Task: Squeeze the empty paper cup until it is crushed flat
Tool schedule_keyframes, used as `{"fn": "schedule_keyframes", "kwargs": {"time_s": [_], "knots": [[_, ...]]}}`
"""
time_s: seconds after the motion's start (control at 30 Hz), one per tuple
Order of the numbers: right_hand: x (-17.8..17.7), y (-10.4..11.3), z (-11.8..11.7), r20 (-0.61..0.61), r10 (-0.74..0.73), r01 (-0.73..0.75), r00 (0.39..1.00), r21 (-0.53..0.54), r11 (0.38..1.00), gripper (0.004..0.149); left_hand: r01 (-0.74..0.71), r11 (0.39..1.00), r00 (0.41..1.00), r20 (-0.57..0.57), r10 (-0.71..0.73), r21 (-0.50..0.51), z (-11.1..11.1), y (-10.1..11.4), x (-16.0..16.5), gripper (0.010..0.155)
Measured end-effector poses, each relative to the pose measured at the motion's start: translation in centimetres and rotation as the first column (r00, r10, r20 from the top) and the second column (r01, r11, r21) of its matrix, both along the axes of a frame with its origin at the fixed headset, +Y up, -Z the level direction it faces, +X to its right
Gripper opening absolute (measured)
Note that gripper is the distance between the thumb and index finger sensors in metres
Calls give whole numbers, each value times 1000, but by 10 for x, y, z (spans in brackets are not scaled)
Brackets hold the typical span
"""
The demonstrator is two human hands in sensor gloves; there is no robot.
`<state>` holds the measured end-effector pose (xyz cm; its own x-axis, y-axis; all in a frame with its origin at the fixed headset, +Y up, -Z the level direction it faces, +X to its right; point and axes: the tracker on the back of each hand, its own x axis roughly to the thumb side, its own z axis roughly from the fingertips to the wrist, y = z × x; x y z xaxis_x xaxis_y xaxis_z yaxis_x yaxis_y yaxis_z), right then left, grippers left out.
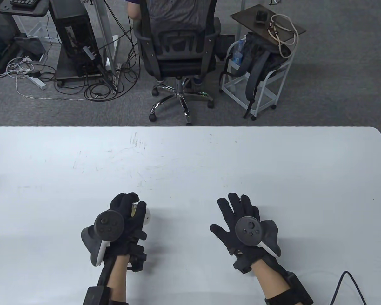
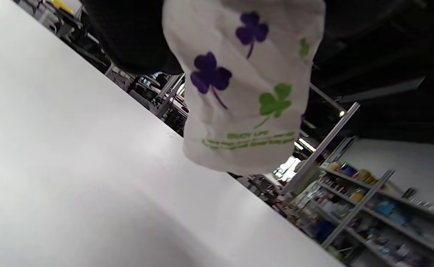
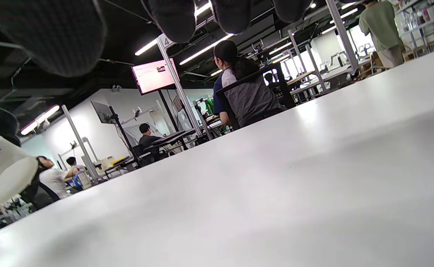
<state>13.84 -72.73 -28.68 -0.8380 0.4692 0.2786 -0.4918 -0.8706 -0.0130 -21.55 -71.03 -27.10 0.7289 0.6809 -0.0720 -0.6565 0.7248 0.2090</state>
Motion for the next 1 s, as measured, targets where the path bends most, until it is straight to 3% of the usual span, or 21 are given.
{"fn": "schedule_keyframes", "kwargs": {"time_s": [0.13,0.23,0.3,0.37,0.4,0.43,0.53,0.6,0.7,0.8,0.83,0.87,0.9,0.93,1.0], "knots": [[-2,-2,0,-21,-106,105,994,-8,994,79,-221,975,970,107,220,0,8,-17,19,61],[-6,-2,0,-32,-261,260,965,-26,965,79,-296,952,933,191,305,-71,5,-24,28,62],[-11,-4,1,-38,-423,420,906,-61,905,79,-341,934,904,234,358,-110,5,-27,35,63],[-21,-8,3,-35,-585,579,810,-115,807,80,-406,900,845,311,435,-157,5,-31,44,64],[-23,-9,4,-33,-610,603,791,-125,788,80,-417,894,834,322,447,-163,5,-31,46,64],[-30,-12,6,-25,-683,672,730,-161,723,81,-465,866,789,358,499,-183,5,-32,53,65],[-49,-14,10,-72,-772,738,631,-252,627,83,-548,812,709,402,579,-202,9,-34,72,66],[-62,-15,14,-128,-799,741,588,-312,595,84,-541,808,668,466,581,-232,12,-33,84,68],[-76,-15,21,-201,-815,737,543,-352,577,86,-526,806,627,518,583,-270,15,-34,99,75],[-95,-14,32,-298,-772,649,561,-421,634,86,-521,751,418,645,640,-406,16,-36,118,82],[-97,-15,32,-314,-740,629,595,-391,672,87,-541,727,392,638,663,-423,20,-36,120,84],[-98,-15,31,-322,-747,633,581,-398,664,86,-576,707,393,620,679,-410,20,-35,120,85],[-100,-15,32,-322,-777,617,541,-476,627,86,-569,707,366,640,676,-421,18,-32,121,85],[-101,-15,33,-317,-788,613,528,-500,611,86,-553,726,375,656,655,-409,18,-32,120,85],[-100,-17,31,-319,-734,577,600,-463,673,86,-508,777,448,656,607,-371,16,-32,116,80]]}}
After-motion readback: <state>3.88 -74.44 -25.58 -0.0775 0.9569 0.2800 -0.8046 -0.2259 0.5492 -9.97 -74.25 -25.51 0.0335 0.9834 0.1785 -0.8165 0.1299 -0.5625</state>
